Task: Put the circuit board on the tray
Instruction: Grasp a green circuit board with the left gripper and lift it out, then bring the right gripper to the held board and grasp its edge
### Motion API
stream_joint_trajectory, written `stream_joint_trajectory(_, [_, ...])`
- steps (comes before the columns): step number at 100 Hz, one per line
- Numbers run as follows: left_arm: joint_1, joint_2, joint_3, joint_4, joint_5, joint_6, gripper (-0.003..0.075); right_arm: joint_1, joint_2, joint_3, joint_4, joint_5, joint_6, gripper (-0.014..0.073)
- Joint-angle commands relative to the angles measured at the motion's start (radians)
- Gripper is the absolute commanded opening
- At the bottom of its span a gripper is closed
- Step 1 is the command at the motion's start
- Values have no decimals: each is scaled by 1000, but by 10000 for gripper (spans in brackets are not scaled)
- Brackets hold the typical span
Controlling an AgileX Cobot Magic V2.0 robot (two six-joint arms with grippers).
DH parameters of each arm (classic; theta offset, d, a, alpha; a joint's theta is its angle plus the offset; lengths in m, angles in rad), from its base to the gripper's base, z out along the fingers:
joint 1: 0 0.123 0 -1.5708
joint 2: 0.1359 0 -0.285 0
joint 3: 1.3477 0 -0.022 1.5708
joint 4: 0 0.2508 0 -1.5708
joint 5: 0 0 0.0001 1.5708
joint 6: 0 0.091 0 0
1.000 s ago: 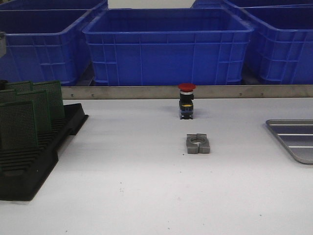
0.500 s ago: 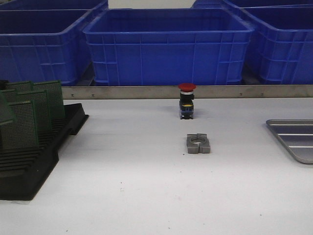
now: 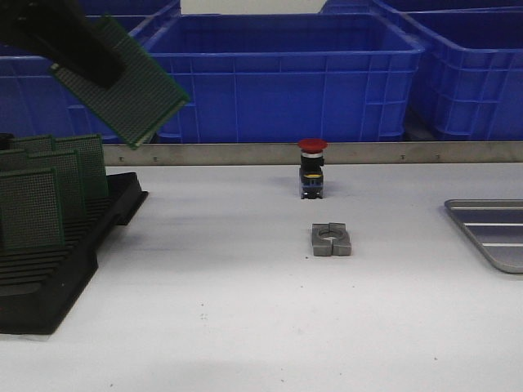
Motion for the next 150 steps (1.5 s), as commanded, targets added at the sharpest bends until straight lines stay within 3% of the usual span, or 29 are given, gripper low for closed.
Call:
stream_joint_trajectory(1, [-53,-39,-30,-121,60,-8,-20,-3,-22,0,-15,-78,0,-60])
stream_joint_trajectory(44, [-251,-39,-30,-224,60,-8,-20,-3,-22,0,-15,-97,0,-60])
stream_joint_trajectory(93, [-261,-39,-30,-226,60,-8,-20,-3,-22,-12,9,-142,1,-57])
stream_joint_trajectory(118, [-261,-39,-30,-226,60,-8,-20,-3,66,-205,51,173,1,-59])
stream_joint_trajectory(150, [-261,-39,-30,-226,60,-8,-20,-3,423,-471,74,469,1,-59])
